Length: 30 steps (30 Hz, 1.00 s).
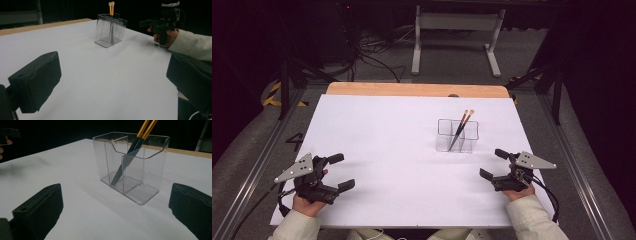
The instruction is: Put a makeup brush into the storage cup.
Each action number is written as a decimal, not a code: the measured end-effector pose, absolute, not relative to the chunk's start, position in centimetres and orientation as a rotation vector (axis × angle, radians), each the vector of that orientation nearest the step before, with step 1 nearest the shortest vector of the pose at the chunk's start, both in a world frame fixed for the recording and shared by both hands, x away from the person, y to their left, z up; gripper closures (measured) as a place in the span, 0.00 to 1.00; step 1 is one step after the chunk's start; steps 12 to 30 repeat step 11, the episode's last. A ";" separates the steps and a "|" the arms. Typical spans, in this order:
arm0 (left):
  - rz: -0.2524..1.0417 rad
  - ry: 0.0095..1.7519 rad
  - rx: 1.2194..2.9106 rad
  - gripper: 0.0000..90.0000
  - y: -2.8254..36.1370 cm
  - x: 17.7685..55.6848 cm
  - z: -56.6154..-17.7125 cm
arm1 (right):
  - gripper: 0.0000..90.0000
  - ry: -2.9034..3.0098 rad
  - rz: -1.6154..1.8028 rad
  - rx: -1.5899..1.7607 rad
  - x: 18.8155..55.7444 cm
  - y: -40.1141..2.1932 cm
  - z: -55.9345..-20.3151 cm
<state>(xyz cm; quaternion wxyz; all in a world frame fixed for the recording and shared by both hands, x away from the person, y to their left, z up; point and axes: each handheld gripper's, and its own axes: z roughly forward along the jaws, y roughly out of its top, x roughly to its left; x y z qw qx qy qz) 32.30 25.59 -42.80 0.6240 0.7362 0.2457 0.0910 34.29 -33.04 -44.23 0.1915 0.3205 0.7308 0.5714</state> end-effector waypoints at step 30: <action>0.207 0.574 1.689 0.00 25.5 32.3 -42.9 | 0.00 2.055 1.590 0.902 34.3 -33.0 -44.2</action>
